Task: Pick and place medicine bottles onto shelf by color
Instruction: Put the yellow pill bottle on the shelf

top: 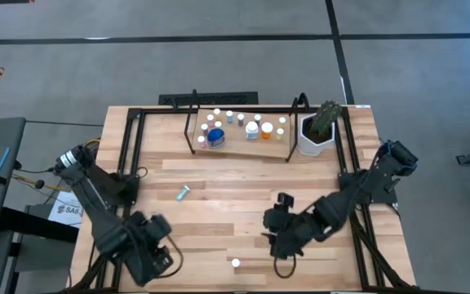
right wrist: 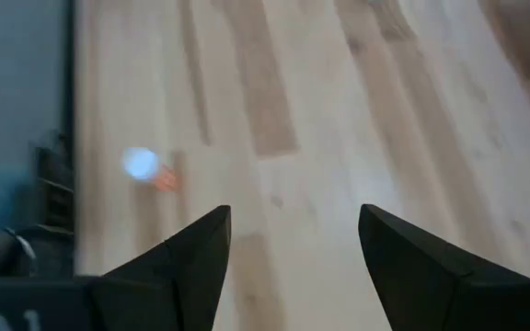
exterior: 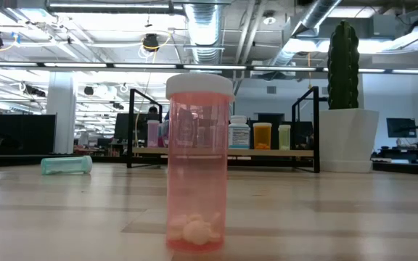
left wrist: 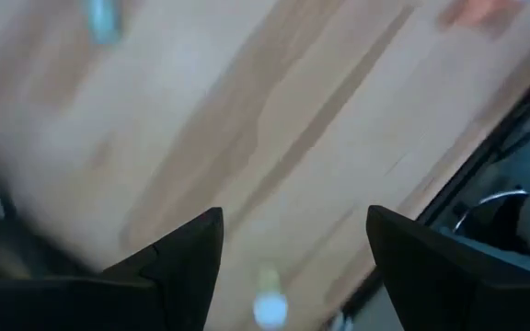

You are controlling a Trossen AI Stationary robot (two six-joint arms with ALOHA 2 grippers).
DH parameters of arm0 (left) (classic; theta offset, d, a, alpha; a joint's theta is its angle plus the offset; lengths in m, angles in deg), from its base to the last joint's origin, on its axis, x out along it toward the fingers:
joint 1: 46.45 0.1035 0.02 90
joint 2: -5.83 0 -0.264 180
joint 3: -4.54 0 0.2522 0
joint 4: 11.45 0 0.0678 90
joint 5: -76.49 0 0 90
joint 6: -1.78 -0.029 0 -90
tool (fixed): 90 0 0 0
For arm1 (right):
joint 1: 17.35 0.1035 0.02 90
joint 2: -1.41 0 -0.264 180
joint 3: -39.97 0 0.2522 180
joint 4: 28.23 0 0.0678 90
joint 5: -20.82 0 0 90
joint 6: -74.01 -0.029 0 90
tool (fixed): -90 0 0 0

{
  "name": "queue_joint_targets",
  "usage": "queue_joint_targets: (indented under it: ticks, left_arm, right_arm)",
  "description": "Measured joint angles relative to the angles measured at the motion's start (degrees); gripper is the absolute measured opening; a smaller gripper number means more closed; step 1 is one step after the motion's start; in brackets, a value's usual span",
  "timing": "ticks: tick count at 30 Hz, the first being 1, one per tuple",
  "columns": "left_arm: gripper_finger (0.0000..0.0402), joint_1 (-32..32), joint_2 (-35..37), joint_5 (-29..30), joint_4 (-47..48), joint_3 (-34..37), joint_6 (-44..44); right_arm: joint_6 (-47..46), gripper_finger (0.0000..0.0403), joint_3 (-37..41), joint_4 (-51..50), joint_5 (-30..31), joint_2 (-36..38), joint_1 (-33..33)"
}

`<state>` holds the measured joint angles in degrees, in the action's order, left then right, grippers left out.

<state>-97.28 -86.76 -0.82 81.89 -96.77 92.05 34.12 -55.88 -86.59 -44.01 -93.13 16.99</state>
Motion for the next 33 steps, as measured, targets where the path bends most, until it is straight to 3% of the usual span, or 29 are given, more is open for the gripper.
queue_joint_targets:
  ticks: [5, 10, 18, 29, 33]
  left_arm:
    - [0.0254, -5.38, -0.31, -9.82, -3.72, 7.72, 16.51]
    - [0.0254, -9.09, -0.33, -15.86, -11.84, 15.39, 23.76]
    - [0.0254, -11.32, -0.31, -15.18, -27.97, 23.67, 28.39]
    - [0.0253, -11.52, -0.31, -15.00, -30.96, 27.73, 30.04]
    - [0.0232, -11.52, -0.31, -15.46, -31.61, 27.76, 30.04]
  right_arm:
    - [-2.83, 0.0261, 0.07, 1.20, 1.73, -2.74, 2.20]
    - [-3.32, 0.0261, 0.03, 2.64, 1.79, -6.89, 2.34]
    - [-4.96, 0.0261, 0.01, 3.37, -0.53, -12.81, 1.53]
    - [-5.11, 0.0261, -0.02, 3.38, 0.29, -12.13, 1.57]
    - [-5.05, 0.0261, -0.02, 3.38, 0.32, -12.15, 1.60]
